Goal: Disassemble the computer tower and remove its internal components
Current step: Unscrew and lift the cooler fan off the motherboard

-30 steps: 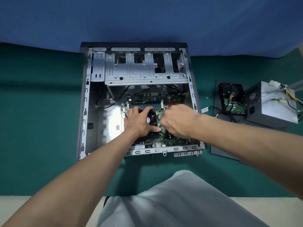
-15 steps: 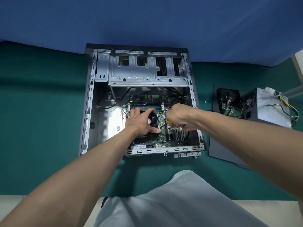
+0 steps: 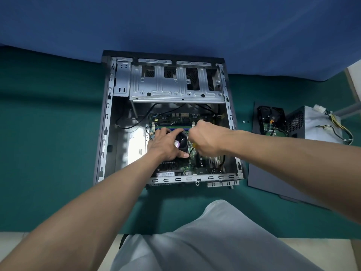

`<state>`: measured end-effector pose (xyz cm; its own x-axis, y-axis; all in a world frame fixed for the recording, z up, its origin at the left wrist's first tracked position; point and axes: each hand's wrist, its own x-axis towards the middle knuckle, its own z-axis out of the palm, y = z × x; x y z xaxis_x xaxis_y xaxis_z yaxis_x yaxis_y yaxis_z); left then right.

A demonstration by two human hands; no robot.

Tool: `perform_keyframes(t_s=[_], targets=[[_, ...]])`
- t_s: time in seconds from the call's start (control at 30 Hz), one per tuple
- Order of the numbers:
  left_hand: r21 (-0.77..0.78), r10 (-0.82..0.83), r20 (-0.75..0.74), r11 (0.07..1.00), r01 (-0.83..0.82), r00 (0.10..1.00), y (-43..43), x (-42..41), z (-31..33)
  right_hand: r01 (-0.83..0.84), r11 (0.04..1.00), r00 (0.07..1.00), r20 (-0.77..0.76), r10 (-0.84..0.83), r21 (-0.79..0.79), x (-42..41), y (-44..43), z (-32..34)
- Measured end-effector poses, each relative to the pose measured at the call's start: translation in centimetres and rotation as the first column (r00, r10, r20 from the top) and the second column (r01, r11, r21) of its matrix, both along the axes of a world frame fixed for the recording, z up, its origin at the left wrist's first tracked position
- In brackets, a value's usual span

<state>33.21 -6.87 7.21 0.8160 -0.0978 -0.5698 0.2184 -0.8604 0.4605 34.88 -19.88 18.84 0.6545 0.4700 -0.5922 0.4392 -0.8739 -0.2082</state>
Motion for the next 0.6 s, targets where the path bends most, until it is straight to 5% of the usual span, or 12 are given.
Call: perform_keyframes(t_s=[0.1, 0.17, 0.23, 0.3, 0.43, 0.6], targets=[[0.005, 0.023, -0.006, 1.000, -0.023, 1.000, -0.1, -0.2, 0.0, 0.285, 0.958, 0.957, -0.069, -0.283, 0.020, -0.1, 0.2, -0.6], [0.009, 0.036, -0.009, 0.999, -0.036, 0.999, -0.2, -0.2, 0.0, 0.569, 0.822, 0.801, -0.203, -0.563, -0.037, 0.2, 0.3, -0.5], [0.007, 0.048, -0.011, 0.999, -0.048, 0.999, -0.3, -0.2, 0.0, 0.677, 0.722, 0.648, -0.349, -0.678, -0.146, 0.7, 0.2, -0.1], [0.006, 0.054, -0.014, 0.999, -0.054, 0.998, -0.3, -0.2, 0.0, 0.625, 0.758, 0.681, -0.345, -0.646, -0.185, 0.9, 0.3, 0.1], [-0.001, 0.067, -0.010, 0.998, -0.067, 0.998, -0.5, -0.2, -0.1, 0.274, 0.949, 0.951, -0.102, -0.292, -0.159, 0.3, 0.1, 0.0], [0.006, 0.079, -0.018, 0.997, -0.079, 0.997, -0.7, -0.1, -0.1, -0.043, 0.995, 0.999, 0.023, 0.045, -0.089, 0.0, -1.4, -0.1]])
